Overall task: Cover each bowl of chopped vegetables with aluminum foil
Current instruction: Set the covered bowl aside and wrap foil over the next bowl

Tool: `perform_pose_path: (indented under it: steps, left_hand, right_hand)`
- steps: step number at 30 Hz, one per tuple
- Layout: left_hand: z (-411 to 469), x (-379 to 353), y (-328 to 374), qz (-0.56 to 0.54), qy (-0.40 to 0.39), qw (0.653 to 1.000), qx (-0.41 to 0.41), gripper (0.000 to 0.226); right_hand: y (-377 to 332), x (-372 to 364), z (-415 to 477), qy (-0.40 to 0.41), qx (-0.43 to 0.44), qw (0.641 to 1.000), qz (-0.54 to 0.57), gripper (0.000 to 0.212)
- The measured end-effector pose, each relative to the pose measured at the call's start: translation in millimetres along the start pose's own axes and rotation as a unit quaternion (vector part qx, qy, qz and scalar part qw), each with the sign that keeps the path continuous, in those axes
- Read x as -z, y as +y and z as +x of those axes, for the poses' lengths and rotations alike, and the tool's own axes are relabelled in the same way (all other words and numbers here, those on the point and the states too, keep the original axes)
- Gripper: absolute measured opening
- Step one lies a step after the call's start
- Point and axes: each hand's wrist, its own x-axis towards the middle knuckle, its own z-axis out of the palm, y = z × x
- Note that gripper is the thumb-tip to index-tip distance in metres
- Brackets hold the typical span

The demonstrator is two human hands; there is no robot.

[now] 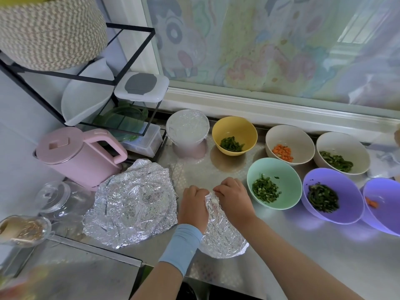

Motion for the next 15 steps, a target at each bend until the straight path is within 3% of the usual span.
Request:
perform_pose_path:
  steps: [4,8,15]
  left_hand:
    - [4,4,3,-0.015,0.004,1.0,-0.017,0.024]
    - [10,1,4,-0.021,0.012,0.998,-0.049,0.017]
    - [2,-7,1,0.02,0.028,0.999,-0.012,0.017]
  right_hand:
    - [1,1,-6,0.013,0.018,1.0,-0.022,0.032]
    - [2,-2,-8,0.03,-0.011,0.999,0.015,0.026]
    - [4,0,-6,0.01,-0.008,0.999,0.032,0.021]
